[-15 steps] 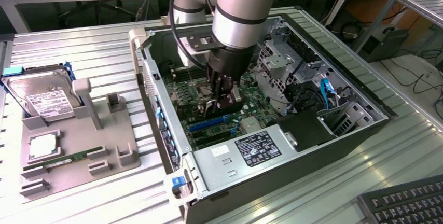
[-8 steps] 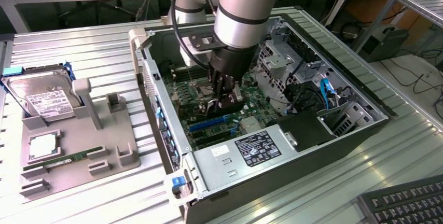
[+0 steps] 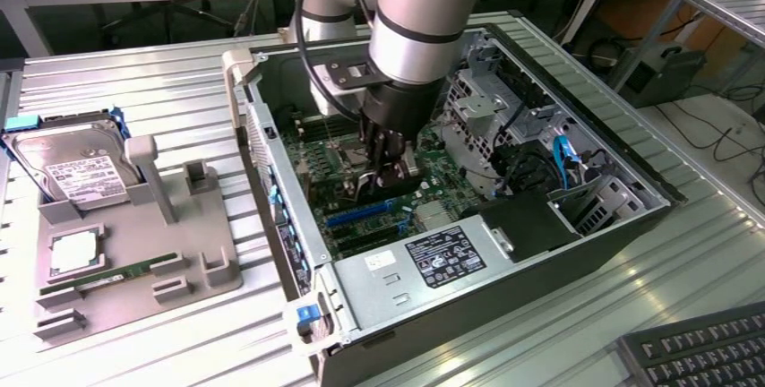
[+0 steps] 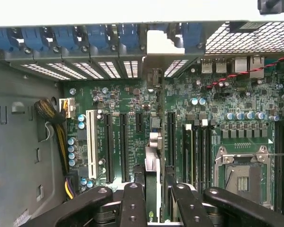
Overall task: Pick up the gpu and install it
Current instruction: 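Insert the gpu into the slot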
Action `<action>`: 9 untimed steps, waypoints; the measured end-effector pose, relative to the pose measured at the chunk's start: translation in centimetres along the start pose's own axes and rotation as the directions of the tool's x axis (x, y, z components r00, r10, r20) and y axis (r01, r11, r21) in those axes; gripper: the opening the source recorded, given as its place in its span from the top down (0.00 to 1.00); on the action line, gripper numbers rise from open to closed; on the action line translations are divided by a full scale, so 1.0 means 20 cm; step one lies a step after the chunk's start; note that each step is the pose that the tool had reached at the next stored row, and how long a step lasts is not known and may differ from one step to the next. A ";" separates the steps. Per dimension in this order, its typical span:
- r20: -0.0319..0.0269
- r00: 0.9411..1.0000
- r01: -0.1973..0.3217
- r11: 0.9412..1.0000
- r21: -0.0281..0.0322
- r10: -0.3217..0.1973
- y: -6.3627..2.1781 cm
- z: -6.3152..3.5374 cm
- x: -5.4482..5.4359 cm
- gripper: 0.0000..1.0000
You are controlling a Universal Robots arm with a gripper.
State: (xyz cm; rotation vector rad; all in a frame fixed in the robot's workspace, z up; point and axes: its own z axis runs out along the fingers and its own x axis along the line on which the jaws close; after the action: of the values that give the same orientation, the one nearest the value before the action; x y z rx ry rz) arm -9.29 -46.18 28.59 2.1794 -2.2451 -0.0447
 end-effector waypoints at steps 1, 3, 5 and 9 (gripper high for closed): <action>0.000 1.000 0.000 1.000 0.002 0.000 0.002 0.005 0.00 0.74; 0.000 1.000 0.000 1.000 0.016 0.000 0.018 0.028 0.00 0.74; 0.001 1.000 -0.002 1.000 0.016 0.002 0.034 0.032 0.00 0.74; 0.002 1.000 -0.009 1.000 0.016 0.009 0.043 0.061 0.00 0.74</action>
State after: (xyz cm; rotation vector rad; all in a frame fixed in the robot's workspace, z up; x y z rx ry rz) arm -10.19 -46.22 27.39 2.1786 -2.2642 -0.0287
